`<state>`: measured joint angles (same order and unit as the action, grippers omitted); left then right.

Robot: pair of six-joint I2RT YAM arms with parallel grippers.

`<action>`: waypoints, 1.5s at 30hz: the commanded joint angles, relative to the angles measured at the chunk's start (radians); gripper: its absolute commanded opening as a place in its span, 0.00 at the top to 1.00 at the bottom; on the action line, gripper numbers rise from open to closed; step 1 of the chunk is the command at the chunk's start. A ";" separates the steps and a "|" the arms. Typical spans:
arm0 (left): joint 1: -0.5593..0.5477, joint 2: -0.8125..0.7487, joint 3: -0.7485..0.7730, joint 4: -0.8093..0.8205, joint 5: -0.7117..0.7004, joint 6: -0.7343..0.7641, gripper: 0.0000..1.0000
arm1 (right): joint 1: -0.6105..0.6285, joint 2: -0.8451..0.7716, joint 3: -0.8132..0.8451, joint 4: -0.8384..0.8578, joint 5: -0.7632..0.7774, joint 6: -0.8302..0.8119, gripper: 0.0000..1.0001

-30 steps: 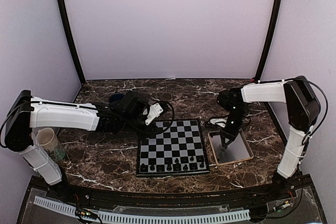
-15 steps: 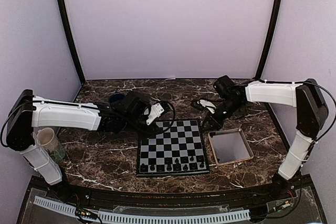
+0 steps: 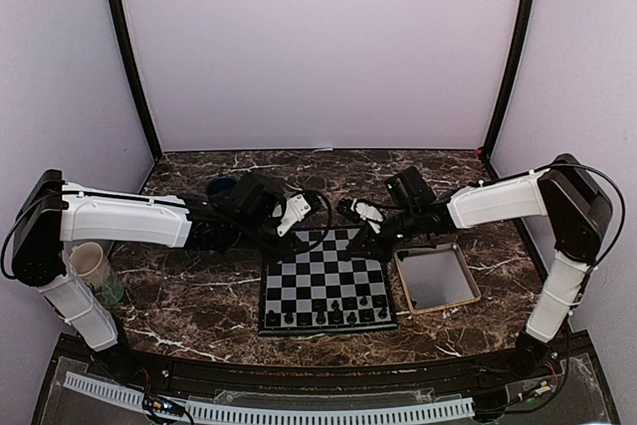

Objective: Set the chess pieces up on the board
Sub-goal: Place the pawn on the chessboard, then pick up the pawn from the chessboard.

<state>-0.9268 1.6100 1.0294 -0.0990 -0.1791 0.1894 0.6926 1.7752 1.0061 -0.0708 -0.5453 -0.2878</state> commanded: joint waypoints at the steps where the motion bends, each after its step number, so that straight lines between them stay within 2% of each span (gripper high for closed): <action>1: -0.001 -0.025 0.014 0.011 -0.005 -0.003 0.60 | 0.009 0.004 -0.023 0.098 0.019 0.015 0.83; 6: -0.001 -0.026 0.013 0.011 0.001 -0.004 0.60 | 0.008 0.009 -0.011 0.053 0.017 0.004 0.80; 10: -0.001 -0.023 0.010 0.011 0.010 -0.008 0.60 | -0.004 -0.057 0.006 -0.011 -0.008 -0.007 0.79; 16: -0.005 0.024 0.069 -0.052 0.182 -0.039 0.60 | -0.084 -0.169 0.059 -0.238 -0.032 -0.053 0.74; 17: -0.009 0.062 0.134 -0.098 0.255 -0.064 0.61 | -0.106 -0.202 0.084 -0.408 0.033 -0.098 0.68; 19: -0.009 0.096 0.185 -0.141 0.271 -0.073 0.62 | -0.108 -0.226 0.082 -0.492 0.075 -0.122 0.68; 21: -0.009 0.139 0.245 -0.192 0.284 -0.080 0.62 | -0.115 -0.292 0.030 -0.460 0.141 -0.135 0.66; 23: -0.010 0.192 0.301 -0.217 0.290 -0.083 0.63 | -0.141 -0.366 -0.042 -0.370 0.190 -0.124 0.60; 26: -0.012 0.257 0.374 -0.238 0.292 -0.091 0.64 | -0.220 -0.432 -0.099 -0.279 0.192 -0.102 0.52; 30: -0.019 0.348 0.489 -0.286 0.304 -0.096 0.64 | -0.285 -0.449 -0.089 -0.279 0.220 -0.103 0.52; 36: -0.045 0.455 0.612 -0.347 0.280 -0.073 0.63 | -0.300 -0.494 -0.135 -0.248 0.253 -0.124 0.50; 45: -0.060 0.538 0.683 -0.423 0.235 -0.045 0.63 | -0.300 -0.493 -0.138 -0.251 0.282 -0.145 0.50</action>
<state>-0.9836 2.1361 1.6825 -0.4545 0.0853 0.1238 0.3962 1.2945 0.8764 -0.3458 -0.2821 -0.4156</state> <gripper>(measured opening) 0.372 0.502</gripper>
